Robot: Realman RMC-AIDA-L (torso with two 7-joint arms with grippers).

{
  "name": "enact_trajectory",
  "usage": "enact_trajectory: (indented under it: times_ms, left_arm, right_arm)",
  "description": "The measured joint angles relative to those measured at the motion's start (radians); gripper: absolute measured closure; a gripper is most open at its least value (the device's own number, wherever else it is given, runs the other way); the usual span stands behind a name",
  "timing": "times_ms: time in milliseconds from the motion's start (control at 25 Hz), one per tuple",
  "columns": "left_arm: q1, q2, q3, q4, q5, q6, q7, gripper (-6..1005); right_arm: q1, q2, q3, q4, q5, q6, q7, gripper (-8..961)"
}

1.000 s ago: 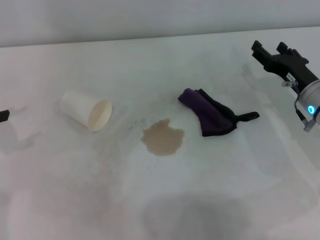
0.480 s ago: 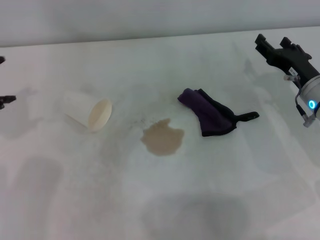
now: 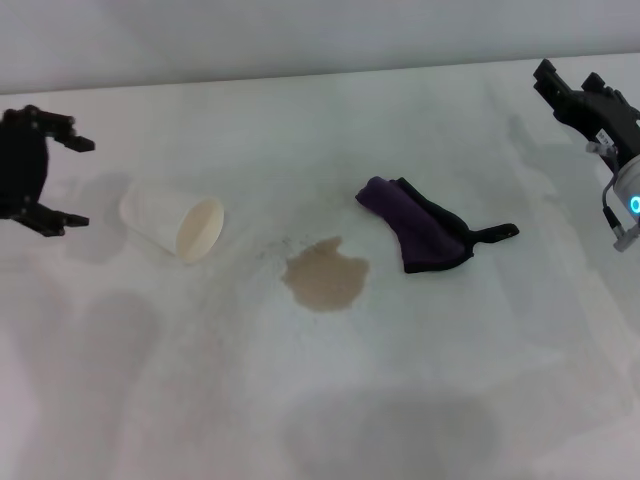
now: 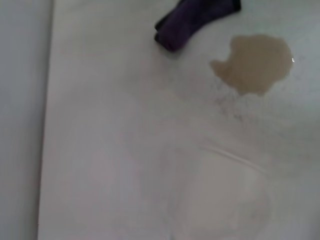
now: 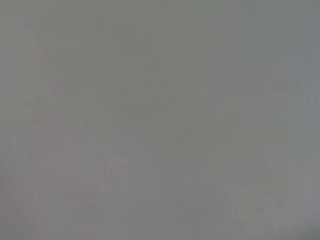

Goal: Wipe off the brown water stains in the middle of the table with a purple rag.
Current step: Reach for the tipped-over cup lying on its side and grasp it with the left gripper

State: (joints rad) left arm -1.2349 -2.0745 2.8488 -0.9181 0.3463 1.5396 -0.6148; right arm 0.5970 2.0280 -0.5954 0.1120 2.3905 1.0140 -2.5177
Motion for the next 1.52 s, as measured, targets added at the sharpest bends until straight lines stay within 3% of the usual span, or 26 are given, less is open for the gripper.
enact_trajectory:
  times_ms: [520,1000,1520]
  left_arm:
    - [-0.026,-0.004,-0.002,0.305,0.129,-0.282,0.032,125]
    - [-0.001,-0.006,-0.003,0.43,0.091,-0.4,0.163,124]
    - [0.056,-0.003,-0.003,0.551,0.064,-0.533,0.193,125]
  right_arm:
    - [-0.005,0.0,0.04,0.005,-0.001,-0.016,0.001,124]
    - [-0.01,0.0,0.063,0.029,-0.003,-0.017,0.001,124]
    - [-0.01,0.0,0.066,0.037,-0.006,-0.017,0.001,125]
